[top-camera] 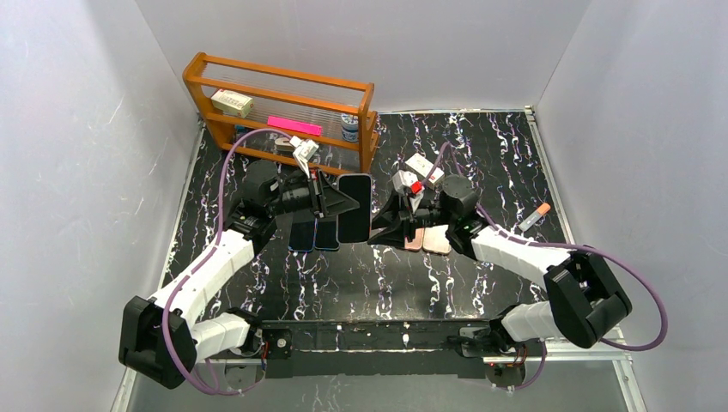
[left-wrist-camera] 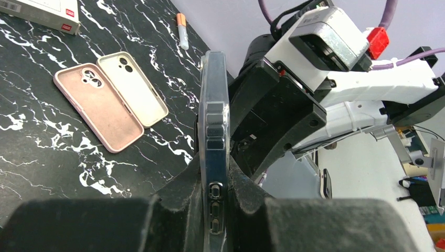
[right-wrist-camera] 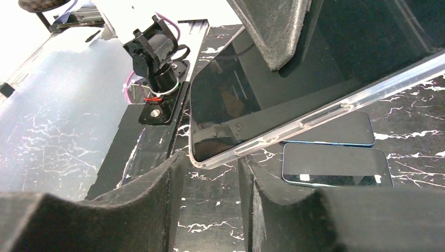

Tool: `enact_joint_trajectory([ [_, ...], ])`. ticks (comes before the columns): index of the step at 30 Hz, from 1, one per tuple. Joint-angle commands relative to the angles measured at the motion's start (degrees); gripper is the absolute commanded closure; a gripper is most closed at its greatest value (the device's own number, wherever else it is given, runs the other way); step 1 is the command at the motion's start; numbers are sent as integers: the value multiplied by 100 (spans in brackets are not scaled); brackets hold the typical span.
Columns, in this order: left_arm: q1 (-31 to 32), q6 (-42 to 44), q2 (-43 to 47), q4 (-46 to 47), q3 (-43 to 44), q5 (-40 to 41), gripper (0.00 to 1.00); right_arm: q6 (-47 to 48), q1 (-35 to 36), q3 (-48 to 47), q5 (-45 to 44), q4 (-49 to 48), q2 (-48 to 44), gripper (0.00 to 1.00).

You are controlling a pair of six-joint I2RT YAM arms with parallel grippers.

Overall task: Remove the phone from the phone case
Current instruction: Remove the phone case from the phone.

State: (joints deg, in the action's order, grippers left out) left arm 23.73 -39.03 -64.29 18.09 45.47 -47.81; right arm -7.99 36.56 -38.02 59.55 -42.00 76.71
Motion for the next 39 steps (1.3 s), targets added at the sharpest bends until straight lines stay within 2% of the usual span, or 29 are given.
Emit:
enact_joint_trajectory([
  [1, -17, -30, 179, 456, 311, -386, 100, 35, 76, -322, 365, -115, 91, 54],
  [10, -17, -349, 206, 635, 280, -448, 100, 408, 131, -502, 659, 246, 263, 83],
  [16, -8, -857, 230, 935, 188, -431, 100, 1120, 185, -685, 293, 767, 301, 99],
  [22, -8, -1172, 283, 1061, 122, -426, 100, 1885, 194, -838, -335, 1258, 316, 99],
  [26, -8, -932, 374, 990, 79, -360, 100, 1851, 194, -923, -136, 1370, 309, 98],
  [28, -8, -492, 403, 609, 164, -268, 100, 1836, 190, -825, -102, 1377, 210, 90],
  [30, -8, -164, 416, 281, 276, -222, 100, 1836, 192, -668, -114, 1371, 54, 76],
  [32, -8, -72, 417, 239, 320, -203, 100, 1776, 189, -514, -86, 1370, -120, 67],
  [35, -8, -86, 411, 310, 314, -164, 100, 1679, 186, -328, -75, 1336, -406, 60],
  [39, -8, -435, 391, 722, 118, -158, 100, 1164, 186, -86, -30, 762, -585, 57],
])
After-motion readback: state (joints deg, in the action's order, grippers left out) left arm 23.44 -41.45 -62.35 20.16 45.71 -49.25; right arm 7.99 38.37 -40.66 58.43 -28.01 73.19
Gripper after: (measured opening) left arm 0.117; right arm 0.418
